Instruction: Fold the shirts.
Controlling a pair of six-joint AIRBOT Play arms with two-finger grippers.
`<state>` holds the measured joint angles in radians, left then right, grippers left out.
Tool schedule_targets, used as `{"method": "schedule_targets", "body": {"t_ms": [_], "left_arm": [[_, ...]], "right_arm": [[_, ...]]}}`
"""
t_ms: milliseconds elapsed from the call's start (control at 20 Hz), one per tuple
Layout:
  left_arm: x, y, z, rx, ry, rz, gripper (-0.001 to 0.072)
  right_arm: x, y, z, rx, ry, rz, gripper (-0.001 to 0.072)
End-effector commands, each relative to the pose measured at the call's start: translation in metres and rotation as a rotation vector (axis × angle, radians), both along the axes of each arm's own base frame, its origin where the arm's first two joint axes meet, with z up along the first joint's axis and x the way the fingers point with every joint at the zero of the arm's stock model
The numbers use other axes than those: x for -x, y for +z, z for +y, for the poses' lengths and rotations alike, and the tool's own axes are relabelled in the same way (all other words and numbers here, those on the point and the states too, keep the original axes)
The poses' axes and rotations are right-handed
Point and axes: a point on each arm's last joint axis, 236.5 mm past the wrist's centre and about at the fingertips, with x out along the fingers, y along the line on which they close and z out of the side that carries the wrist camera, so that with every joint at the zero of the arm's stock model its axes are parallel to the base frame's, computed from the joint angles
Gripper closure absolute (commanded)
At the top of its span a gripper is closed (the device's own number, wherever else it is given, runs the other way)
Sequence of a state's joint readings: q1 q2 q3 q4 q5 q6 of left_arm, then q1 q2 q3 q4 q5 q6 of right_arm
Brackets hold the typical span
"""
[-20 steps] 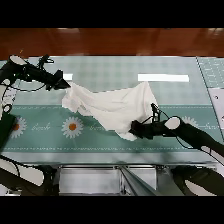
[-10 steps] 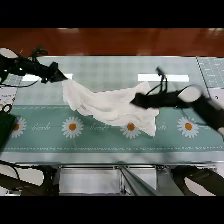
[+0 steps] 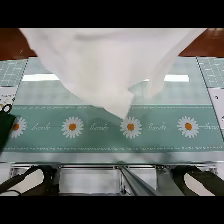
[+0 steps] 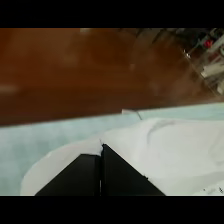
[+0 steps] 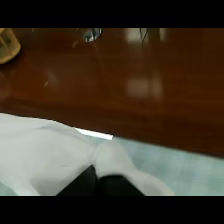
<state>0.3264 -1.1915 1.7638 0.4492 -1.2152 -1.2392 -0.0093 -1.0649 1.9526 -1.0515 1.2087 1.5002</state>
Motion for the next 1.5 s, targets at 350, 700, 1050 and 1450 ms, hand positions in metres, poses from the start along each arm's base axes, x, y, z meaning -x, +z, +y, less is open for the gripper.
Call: {"method": "schedule_targets", "body": {"t_ms": [350,700,1050,1450], "left_arm": [[0.267,0.176,-0.034,-0.297,0.420,-0.692,0.0689],[0.309,0.124,0.025,-0.368,0.602,-0.481,0.0689],[0.145,-0.014,0.041,-0.399,0.431,-0.015,0.0688],[-0.083,-0.198,0.046,-0.213,0.306,0.367,0.0688]], "right_arm": [[0.190,0.108,-0.022,0.119,-0.104,-0.379,0.0684],[0.224,0.028,-0.029,0.190,-0.110,-0.112,0.0684],[0.100,-0.102,-0.036,0.141,-0.117,0.239,0.0684],[-0.099,-0.308,-0.049,0.099,-0.163,0.589,0.0684]]}}
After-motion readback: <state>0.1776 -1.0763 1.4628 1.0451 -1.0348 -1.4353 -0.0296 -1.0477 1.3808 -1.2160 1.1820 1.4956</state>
